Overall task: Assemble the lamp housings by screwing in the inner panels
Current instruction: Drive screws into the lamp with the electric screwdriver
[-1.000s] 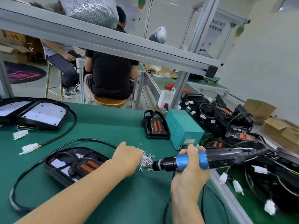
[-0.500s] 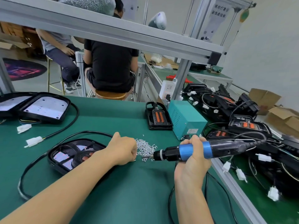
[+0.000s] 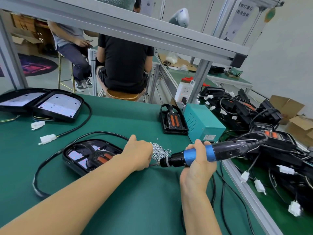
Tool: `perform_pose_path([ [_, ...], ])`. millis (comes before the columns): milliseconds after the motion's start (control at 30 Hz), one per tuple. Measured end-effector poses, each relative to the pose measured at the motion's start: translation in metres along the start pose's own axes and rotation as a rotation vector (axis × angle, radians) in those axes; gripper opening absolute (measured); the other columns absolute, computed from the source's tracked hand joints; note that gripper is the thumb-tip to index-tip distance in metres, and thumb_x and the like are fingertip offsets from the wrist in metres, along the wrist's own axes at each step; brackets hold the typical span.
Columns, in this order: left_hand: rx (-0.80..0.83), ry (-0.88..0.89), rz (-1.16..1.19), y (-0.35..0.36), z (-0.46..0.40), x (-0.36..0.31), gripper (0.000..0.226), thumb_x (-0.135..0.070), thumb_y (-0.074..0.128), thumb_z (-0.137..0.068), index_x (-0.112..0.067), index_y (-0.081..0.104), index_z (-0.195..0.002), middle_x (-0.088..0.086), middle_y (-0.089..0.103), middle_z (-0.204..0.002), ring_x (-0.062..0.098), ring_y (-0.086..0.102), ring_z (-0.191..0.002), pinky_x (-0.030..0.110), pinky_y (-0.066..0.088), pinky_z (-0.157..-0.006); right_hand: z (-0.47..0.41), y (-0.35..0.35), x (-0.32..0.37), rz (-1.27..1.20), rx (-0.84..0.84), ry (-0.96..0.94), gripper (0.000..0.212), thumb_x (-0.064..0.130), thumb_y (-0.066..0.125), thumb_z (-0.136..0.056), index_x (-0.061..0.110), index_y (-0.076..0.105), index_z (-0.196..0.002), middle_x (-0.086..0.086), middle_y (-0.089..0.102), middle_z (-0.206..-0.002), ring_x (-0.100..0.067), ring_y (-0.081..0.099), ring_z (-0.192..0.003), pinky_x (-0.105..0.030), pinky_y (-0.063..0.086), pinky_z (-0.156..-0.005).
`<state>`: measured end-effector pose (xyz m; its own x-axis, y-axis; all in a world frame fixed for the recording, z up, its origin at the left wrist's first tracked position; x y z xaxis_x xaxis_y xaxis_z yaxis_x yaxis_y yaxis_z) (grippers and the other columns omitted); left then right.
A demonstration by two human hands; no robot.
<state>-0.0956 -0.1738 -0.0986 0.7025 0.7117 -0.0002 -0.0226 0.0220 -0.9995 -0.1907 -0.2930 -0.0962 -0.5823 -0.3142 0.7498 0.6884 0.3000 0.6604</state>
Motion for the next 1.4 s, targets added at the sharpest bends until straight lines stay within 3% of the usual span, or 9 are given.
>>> perform_pose_path([
  [300,0.014,-0.003,0.008,-0.003,0.002,-0.002,0.030,-0.001,0.052,-0.077,-0.022,0.040,-0.060,-0.001,0.055,-0.074,0.024,0.044,-0.070,0.035,0.019,-0.073,-0.001,0.001,0.004,-0.001,0.006,-0.016,0.024,-0.001,0.068,-0.084,0.014,0.054,-0.097,-0.001,0.060,-0.071,-0.014,0.060,-0.056,-0.029,0.055,-0.064],
  [433,0.029,-0.010,0.057,-0.011,0.007,-0.001,0.027,-0.005,0.055,-0.081,-0.022,0.045,-0.062,-0.001,0.056,-0.072,0.025,0.048,-0.073,0.034,0.019,-0.076,0.003,0.008,0.021,-0.046,0.031,-0.044,0.020,-0.002,0.065,-0.084,0.013,0.052,-0.089,0.004,0.058,-0.058,-0.013,0.056,-0.051,-0.026,0.053,-0.059],
  [533,-0.125,-0.045,0.197,-0.029,0.018,0.010,0.021,-0.013,0.052,-0.087,-0.024,0.068,-0.080,-0.004,0.070,-0.088,0.021,0.059,-0.086,0.034,0.018,-0.077,0.008,0.018,0.038,-0.125,0.067,-0.014,0.018,0.000,0.062,-0.085,0.013,0.050,-0.084,0.002,0.055,-0.060,-0.012,0.054,-0.050,-0.025,0.052,-0.058],
  [633,-0.326,-0.111,0.343,-0.046,0.043,0.029,0.024,-0.019,0.050,-0.092,-0.028,0.072,-0.090,-0.014,0.059,-0.079,0.012,0.054,-0.087,0.033,0.011,-0.069,0.017,0.028,0.052,-0.233,0.121,0.080,0.016,0.005,0.061,-0.086,0.013,0.050,-0.079,0.004,0.054,-0.061,-0.010,0.055,-0.052,-0.024,0.052,-0.059],
  [767,-0.613,-0.357,0.667,-0.046,0.092,0.067,0.019,-0.020,0.057,-0.091,-0.033,0.070,-0.092,-0.013,0.062,-0.094,0.013,0.053,-0.103,0.031,0.026,-0.095,0.035,0.044,0.062,-0.326,0.210,0.203,0.026,0.010,0.063,-0.086,0.015,0.058,-0.061,0.005,0.057,-0.060,-0.009,0.057,-0.052,-0.022,0.053,-0.058],
  [900,-0.769,-0.690,0.962,-0.015,0.136,0.091,0.025,-0.017,0.060,-0.089,-0.032,0.060,-0.109,-0.011,0.053,-0.119,0.012,0.041,-0.110,0.047,0.028,-0.108,0.060,0.062,0.054,-0.275,0.387,0.211,0.016,0.012,0.064,-0.072,0.017,0.049,-0.074,0.007,0.053,-0.060,-0.007,0.055,-0.053,-0.022,0.052,-0.062],
  [1000,-0.739,-0.833,1.097,0.011,0.147,0.089,0.042,-0.022,0.061,-0.088,-0.026,0.048,-0.129,-0.005,0.041,-0.138,0.015,0.030,-0.128,0.042,0.025,-0.110,0.077,0.072,0.039,-0.179,0.481,0.180,0.020,0.010,0.063,-0.070,0.017,0.048,-0.081,0.007,0.050,-0.059,-0.008,0.052,-0.051,-0.021,0.049,-0.060],
  [1233,-0.711,-0.806,1.342,0.032,0.139,0.072,0.080,-0.036,0.060,-0.089,-0.024,0.012,-0.151,-0.010,0.010,-0.158,0.010,0.015,-0.143,0.034,0.016,-0.117,0.091,0.077,0.023,0.010,0.587,0.117,0.022,0.008,0.060,-0.071,0.018,0.051,-0.088,0.006,0.052,-0.059,-0.010,0.053,-0.051,-0.021,0.048,-0.055],
  [1400,-0.682,-0.770,1.488,0.037,0.135,0.066,0.082,-0.037,0.058,-0.091,-0.030,0.003,-0.152,-0.012,0.012,-0.158,0.008,0.018,-0.143,0.028,0.014,-0.115,0.092,0.075,0.022,0.056,0.634,0.086,0.023,0.006,0.061,-0.076,0.017,0.052,-0.094,0.005,0.053,-0.062,-0.011,0.055,-0.054,-0.023,0.049,-0.059],
])
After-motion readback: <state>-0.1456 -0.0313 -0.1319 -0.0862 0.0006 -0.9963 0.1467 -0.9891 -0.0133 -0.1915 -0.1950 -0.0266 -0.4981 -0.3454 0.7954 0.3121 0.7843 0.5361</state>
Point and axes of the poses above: each hand's wrist, its own z-axis away from the middle knuckle, its own y-axis out of the palm, x = y × z, the point moved 2 cm from there along -z, towards the middle knuckle
